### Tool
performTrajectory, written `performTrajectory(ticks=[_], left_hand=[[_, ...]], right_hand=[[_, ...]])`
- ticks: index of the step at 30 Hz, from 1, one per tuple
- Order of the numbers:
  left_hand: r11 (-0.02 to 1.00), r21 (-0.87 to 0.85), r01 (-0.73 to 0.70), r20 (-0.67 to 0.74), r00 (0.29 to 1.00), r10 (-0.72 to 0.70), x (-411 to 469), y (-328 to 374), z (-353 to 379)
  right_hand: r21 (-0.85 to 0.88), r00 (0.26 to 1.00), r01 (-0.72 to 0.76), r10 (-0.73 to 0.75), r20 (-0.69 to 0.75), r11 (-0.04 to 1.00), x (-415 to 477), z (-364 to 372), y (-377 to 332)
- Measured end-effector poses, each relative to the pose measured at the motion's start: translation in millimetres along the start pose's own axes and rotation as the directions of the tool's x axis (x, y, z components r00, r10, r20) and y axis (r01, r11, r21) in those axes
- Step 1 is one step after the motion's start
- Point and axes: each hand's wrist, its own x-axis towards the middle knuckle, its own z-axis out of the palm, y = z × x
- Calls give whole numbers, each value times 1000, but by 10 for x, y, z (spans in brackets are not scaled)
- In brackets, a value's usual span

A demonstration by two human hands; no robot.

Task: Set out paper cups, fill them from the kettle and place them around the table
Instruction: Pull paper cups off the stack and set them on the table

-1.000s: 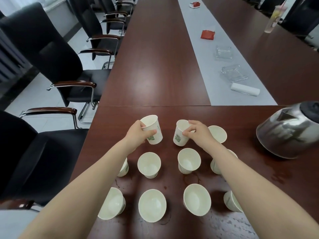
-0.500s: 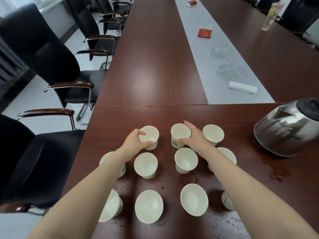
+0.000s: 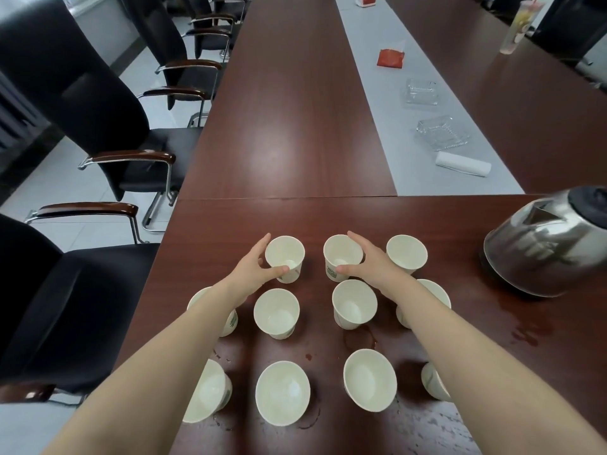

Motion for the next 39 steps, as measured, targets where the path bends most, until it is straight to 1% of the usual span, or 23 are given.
performTrajectory(ticks=[8, 11, 13, 21, 24, 27, 30, 34, 39], left_hand=[[996, 90, -1, 2, 1000, 1, 71, 58, -46], [988, 157, 8, 14, 1000, -10, 98, 76, -107], [985, 173, 20, 35, 999, -26, 110, 88, -122], [983, 174, 62, 65, 995, -74, 85, 124, -127], [987, 146, 66, 72, 994, -77, 63, 168, -143], [987, 147, 62, 53, 996, -71, 44, 237, -155], [985, 160, 58, 32, 997, -64, 29, 313, -175], [985, 167, 51, 52, 997, -61, -10, 409, -165], [985, 172, 2, 50, 999, -10, -59, 563, -123]], right_hand=[[66, 998, -23, 19, 67, 998, 59, -25, 30], [57, 995, -39, 33, 96, 998, 85, -37, 19], [47, 994, -50, 45, 96, 998, 92, -37, 14], [81, 995, -75, 70, 74, 994, 79, -4, -11], [107, 996, -73, 66, 67, 992, 74, 14, -23], [150, 998, -54, 50, 31, 987, 53, 26, -54], [142, 999, -38, 35, 18, 989, 40, 26, -86], [160, 1000, -23, 23, 4, 987, -18, 0, -134], [140, 997, 40, -31, -68, 989, -187, -80, -218]])
